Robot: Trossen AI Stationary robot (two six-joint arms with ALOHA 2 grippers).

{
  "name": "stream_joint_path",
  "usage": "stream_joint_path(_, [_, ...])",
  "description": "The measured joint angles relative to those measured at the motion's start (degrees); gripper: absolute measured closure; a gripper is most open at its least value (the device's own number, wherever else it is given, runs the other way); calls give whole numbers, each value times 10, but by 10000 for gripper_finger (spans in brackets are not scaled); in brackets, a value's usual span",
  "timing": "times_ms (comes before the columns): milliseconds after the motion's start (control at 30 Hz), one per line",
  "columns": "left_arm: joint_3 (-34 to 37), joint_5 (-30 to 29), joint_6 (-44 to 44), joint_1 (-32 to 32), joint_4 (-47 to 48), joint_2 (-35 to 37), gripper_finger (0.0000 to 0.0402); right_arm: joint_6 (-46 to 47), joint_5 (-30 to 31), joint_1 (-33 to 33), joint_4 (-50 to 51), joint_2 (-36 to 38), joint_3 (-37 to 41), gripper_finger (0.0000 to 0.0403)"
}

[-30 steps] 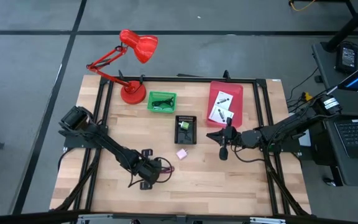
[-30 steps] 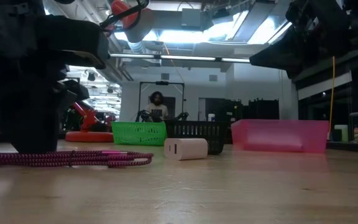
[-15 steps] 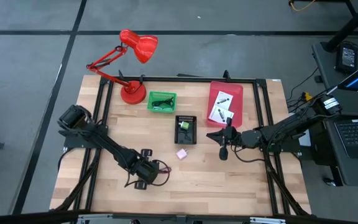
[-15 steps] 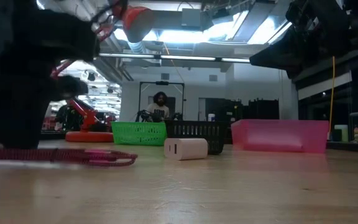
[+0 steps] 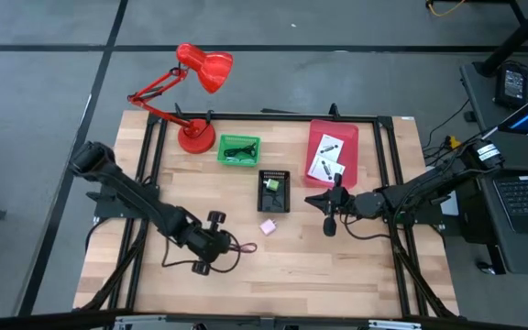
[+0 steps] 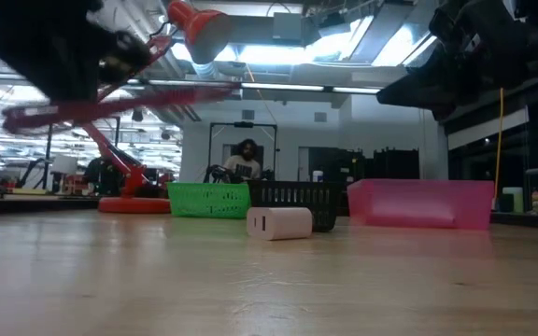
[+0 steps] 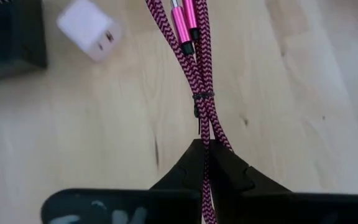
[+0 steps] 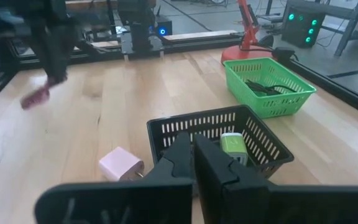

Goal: Pick and place items into bin
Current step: Put the pink charger cable into the green bin

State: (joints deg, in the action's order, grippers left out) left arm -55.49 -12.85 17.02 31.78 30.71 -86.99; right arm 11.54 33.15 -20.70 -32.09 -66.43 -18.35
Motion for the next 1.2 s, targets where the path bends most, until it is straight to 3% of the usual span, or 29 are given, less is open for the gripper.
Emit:
stream_joint_path(467, [3,-22,-87,-13,-29,67,398,0,0,0,5,0,0,400])
stream_joint_path(633, [62,25,-122,-34,-121,72,398,2,0,0,7,0,0,400])
stream_joint_path(933, [168,41,-133,-90,-234,157,398,2,-3,0,7,-6,0,400])
stream_joint_path(1200, [247,42,-145,-139,-270,232,398,0,-3,2,5,-25,0,400])
